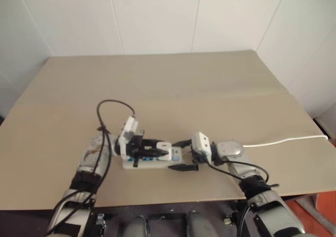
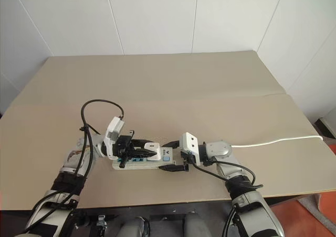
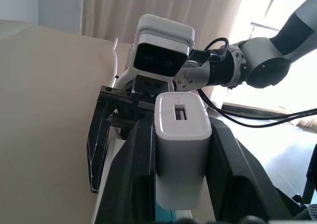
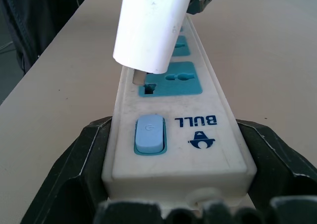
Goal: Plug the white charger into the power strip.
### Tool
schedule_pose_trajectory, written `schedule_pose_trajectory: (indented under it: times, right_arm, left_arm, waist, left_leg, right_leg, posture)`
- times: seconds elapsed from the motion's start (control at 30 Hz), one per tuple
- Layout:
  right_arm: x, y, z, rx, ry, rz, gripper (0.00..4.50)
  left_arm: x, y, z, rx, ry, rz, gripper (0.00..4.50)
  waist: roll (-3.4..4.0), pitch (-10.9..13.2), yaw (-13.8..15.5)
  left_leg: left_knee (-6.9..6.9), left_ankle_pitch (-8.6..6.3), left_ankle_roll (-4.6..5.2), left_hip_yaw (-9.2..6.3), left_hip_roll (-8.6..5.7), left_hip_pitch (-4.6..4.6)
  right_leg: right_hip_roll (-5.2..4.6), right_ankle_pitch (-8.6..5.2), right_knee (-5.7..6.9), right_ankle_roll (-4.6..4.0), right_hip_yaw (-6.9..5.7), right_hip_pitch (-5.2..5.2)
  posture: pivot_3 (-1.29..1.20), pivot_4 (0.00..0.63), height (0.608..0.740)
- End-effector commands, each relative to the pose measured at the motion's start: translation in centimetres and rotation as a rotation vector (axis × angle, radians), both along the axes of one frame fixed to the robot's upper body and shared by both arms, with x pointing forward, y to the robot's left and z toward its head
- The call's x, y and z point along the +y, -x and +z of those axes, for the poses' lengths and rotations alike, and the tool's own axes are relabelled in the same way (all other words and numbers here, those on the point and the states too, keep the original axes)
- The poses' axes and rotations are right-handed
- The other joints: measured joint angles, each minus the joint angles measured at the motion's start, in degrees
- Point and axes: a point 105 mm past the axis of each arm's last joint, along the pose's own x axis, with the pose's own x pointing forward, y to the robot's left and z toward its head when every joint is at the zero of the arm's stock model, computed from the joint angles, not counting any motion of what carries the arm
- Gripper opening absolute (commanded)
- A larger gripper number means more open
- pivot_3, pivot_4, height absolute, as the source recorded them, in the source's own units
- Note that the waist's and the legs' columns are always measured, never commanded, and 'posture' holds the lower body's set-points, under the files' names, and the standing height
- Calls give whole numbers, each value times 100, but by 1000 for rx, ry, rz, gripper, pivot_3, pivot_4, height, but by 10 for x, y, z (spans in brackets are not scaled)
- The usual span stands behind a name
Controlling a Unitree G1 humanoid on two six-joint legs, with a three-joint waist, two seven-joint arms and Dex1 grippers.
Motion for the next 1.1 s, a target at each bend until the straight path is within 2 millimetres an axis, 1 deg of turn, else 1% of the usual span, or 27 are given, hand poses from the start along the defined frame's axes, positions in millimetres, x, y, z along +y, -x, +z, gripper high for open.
schedule_pose_trajectory:
  times: [0.03, 0.17, 0.43, 0.8, 0.93, 1.1]
  right_arm:
    - [2, 5, -12, 15, 54, 5, 3425]
    - [2, 6, -13, 18, 54, 4, 3425]
    - [7, 4, -12, 16, 52, 9, 3425]
    - [4, 4, -14, 20, 63, 9, 3425]
    - [4, 4, -15, 21, 62, 7, 3425]
    - [5, 4, -16, 20, 63, 6, 3425]
  left_arm:
    - [-2, -5, 6, -56, -17, -19, 999]
    - [1, -5, -1, -69, -66, -44, 999]
    - [3, -5, -9, -60, -94, -53, 999]
    - [10, -6, -8, -41, -118, -38, 999]
    - [13, -6, -5, -20, -112, -31, 999]
    - [16, -2, -11, 17, -150, -43, 999]
  waist:
    - [0, 0, 0]
    - [0, 0, -2]
    - [-1, -1, -3]
    - [-3, -5, -2]
    - [-3, -5, -1]
    - [-3, -5, -13]
  left_leg:
    - [0, 0, 0, 1, 0, 0]
    - [-3, 0, 0, 2, 0, 0]
    - [-13, 0, 0, 1, 4, 4]
    - [-17, 0, 0, 2, 9, 8]
    - [-17, 0, 0, 2, 12, 8]
    - [-20, 0, 1, 2, 24, 8]
  right_leg:
    - [1, 0, 0, 0, 0, 0]
    - [1, 0, -4, 0, 0, 0]
    - [6, 0, -9, 0, 0, 1]
    - [15, 1, -11, -1, 1, 3]
    - [19, 1, -12, -1, 1, 3]
    - [33, 2, -17, -3, 3, 3]
  posture:
    - [0, 150, 740]
    - [0, 150, 740]
    - [0, 150, 740]
    - [0, 150, 740]
    - [0, 150, 740]
    - [0, 150, 740]
